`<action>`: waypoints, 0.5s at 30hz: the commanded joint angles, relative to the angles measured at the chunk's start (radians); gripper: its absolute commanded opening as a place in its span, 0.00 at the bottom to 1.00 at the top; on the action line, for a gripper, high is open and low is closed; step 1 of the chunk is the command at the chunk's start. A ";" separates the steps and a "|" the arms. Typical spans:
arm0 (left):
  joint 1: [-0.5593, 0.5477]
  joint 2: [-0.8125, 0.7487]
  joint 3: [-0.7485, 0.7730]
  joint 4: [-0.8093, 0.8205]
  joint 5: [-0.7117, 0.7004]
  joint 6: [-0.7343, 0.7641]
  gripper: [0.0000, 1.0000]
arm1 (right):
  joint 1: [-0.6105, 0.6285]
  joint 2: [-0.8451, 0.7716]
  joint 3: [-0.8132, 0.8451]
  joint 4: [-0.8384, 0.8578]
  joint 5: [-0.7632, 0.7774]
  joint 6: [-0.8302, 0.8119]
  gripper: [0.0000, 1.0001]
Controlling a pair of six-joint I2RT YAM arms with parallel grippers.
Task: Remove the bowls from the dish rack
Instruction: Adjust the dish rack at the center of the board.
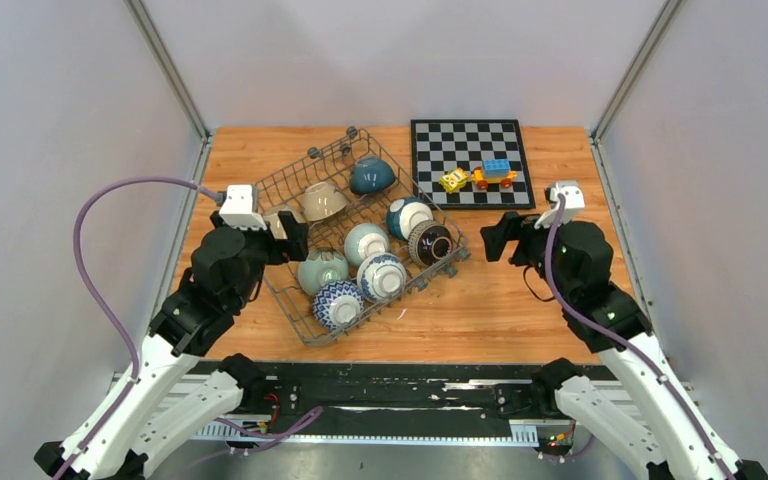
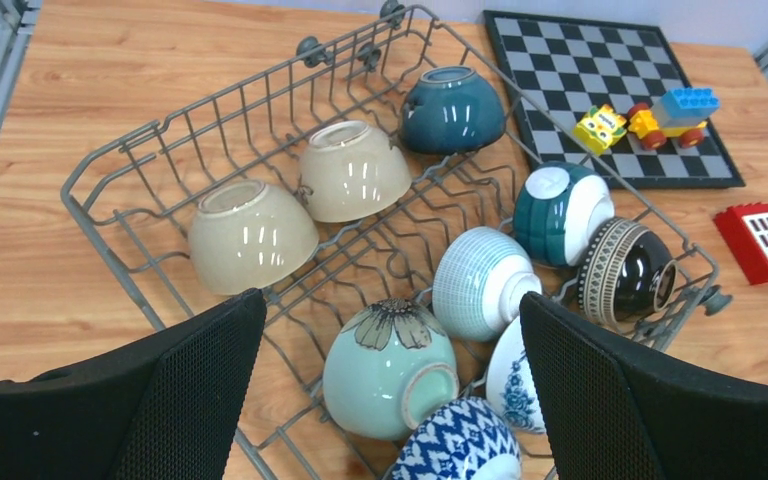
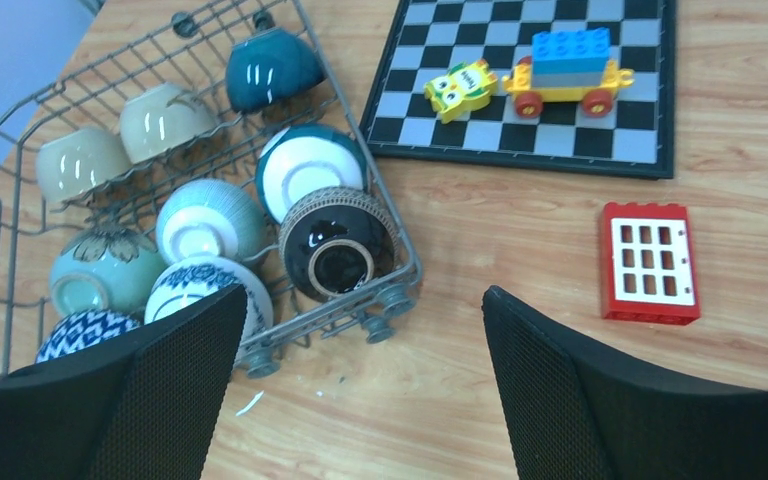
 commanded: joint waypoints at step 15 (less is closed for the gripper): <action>-0.002 0.042 -0.076 -0.055 0.286 -0.219 1.00 | 0.019 0.238 -0.061 -0.055 -0.174 0.308 0.62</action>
